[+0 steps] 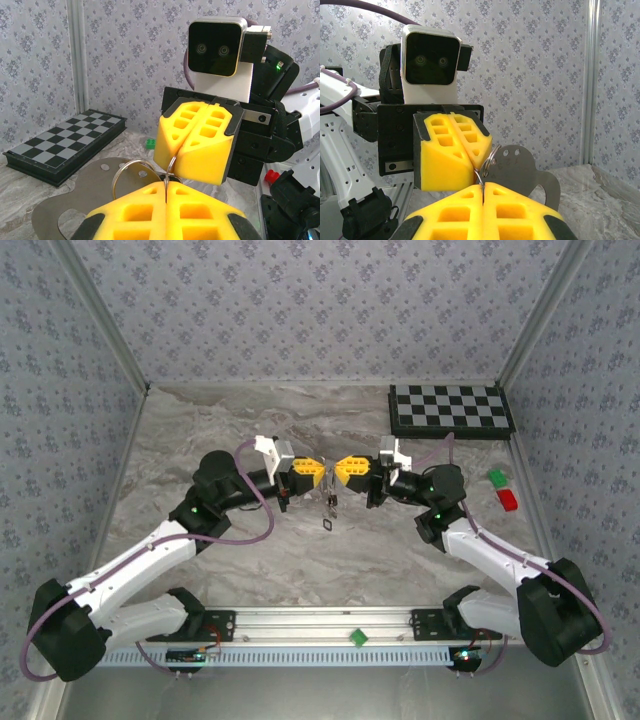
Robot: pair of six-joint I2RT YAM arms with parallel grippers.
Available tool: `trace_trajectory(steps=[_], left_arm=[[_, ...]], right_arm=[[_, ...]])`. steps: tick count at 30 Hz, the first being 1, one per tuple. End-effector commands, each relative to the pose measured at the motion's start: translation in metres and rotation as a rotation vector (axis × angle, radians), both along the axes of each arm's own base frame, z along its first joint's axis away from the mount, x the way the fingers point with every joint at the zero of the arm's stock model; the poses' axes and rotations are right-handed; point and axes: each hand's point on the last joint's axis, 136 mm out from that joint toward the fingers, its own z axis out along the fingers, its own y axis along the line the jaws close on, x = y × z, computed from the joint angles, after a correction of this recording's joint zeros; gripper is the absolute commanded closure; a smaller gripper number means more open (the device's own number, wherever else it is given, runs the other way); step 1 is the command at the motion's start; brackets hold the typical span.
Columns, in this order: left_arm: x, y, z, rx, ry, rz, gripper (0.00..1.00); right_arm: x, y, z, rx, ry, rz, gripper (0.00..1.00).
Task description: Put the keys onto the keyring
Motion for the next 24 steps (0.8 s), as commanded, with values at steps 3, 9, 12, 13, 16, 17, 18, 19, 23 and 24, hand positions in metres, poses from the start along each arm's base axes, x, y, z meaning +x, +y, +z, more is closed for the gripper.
trace_trajectory(steps=[3, 9, 12, 13, 16, 17, 18, 19, 23, 24], left_arm=[[-0.003, 0.001, 0.028, -0.049, -0.074, -0.004, 1.00], [-0.003, 0.000, 0.027, -0.046, -0.072, -0.008, 1.00], [-0.004, -0.001, 0.027, -0.048, -0.070, -0.016, 1.00], [-0.004, -0.001, 0.027, -0.046, -0.069, -0.019, 1.00], [-0.004, -0.002, 0.026, -0.045, -0.067, -0.022, 1.00], [-0.005, -0.002, 0.026, -0.045, -0.068, -0.024, 1.00], [-0.004, -0.002, 0.025, -0.044, -0.067, -0.024, 1.00], [-0.005, -0.002, 0.025, -0.043, -0.066, -0.024, 1.00], [-0.004, -0.002, 0.024, -0.042, -0.063, -0.025, 1.00], [-0.004, -0.002, 0.025, -0.043, -0.063, -0.026, 1.00]], right_arm=[[-0.002, 0.000, 0.014, 0.020, -0.042, 0.003, 1.00], [-0.006, 0.003, 0.014, 0.013, -0.046, 0.032, 1.00], [-0.008, 0.005, 0.014, 0.009, -0.047, 0.047, 1.00], [-0.008, 0.005, 0.013, 0.006, -0.043, 0.052, 1.00], [-0.009, 0.007, 0.012, 0.003, -0.044, 0.061, 1.00], [-0.010, 0.007, 0.012, 0.003, -0.045, 0.065, 1.00], [-0.010, 0.007, 0.013, 0.002, -0.045, 0.067, 1.00], [-0.010, 0.007, 0.013, 0.001, -0.047, 0.070, 1.00], [-0.012, 0.009, 0.012, -0.002, -0.046, 0.081, 1.00], [-0.013, 0.009, 0.012, -0.003, -0.047, 0.085, 1.00]])
